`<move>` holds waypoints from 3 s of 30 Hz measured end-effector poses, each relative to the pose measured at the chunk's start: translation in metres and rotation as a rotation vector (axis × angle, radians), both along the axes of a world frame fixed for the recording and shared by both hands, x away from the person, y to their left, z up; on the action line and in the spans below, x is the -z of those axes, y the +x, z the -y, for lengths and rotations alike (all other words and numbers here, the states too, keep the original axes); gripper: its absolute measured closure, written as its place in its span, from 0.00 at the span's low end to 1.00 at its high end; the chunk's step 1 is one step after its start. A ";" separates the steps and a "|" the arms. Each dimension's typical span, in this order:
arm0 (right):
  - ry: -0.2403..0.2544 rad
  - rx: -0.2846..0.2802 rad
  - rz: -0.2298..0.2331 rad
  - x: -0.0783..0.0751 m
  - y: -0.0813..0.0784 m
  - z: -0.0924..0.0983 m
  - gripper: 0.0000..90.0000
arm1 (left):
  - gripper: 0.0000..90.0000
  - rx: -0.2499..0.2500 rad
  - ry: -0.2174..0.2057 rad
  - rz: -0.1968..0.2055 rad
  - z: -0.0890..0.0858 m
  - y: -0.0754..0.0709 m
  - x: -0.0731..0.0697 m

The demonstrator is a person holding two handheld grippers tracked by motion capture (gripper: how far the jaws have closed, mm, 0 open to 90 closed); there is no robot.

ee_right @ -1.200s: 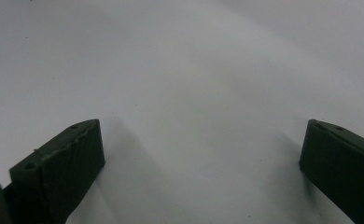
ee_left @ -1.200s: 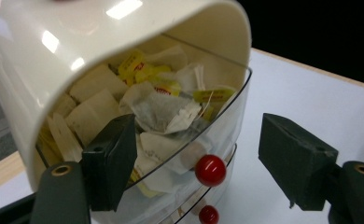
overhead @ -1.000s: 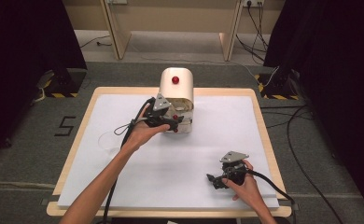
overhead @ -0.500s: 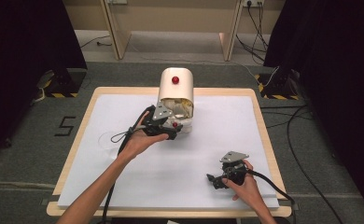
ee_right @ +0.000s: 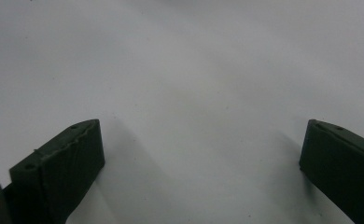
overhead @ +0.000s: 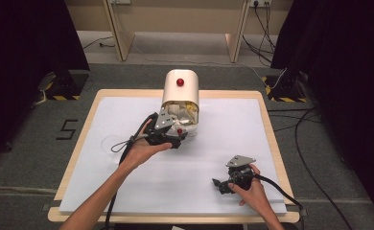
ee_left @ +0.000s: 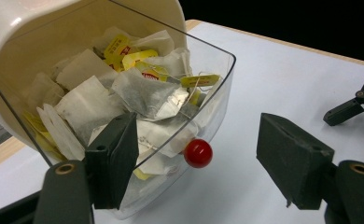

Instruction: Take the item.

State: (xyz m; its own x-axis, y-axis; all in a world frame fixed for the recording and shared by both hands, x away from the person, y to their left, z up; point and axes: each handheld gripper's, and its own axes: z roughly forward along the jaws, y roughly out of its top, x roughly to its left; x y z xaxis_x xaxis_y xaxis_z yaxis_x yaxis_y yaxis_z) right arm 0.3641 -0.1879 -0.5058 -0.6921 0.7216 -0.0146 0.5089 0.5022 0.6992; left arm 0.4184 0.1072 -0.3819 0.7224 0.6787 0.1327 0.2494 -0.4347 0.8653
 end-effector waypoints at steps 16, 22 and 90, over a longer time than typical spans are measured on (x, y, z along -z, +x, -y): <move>0.000 -0.001 0.001 0.000 0.000 0.000 0.01 | 0.33 0.016 0.016 0.014 -0.004 -0.016 -0.003; 0.000 0.000 0.000 0.000 0.000 0.000 0.01 | 0.33 0.017 0.007 0.008 -0.004 -0.018 -0.003; 0.001 0.000 0.001 0.000 0.000 0.000 0.00 | 0.34 0.062 0.014 -0.067 0.000 -0.031 -0.003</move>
State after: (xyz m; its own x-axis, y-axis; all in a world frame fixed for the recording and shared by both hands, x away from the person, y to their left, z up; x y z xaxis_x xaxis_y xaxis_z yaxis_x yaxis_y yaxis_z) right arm 0.3641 -0.1877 -0.5058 -0.6920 0.7218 -0.0147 0.5083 0.5015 0.7001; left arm 0.3878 0.1076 -0.3786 0.7708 0.6305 0.0917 0.2785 -0.4628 0.8416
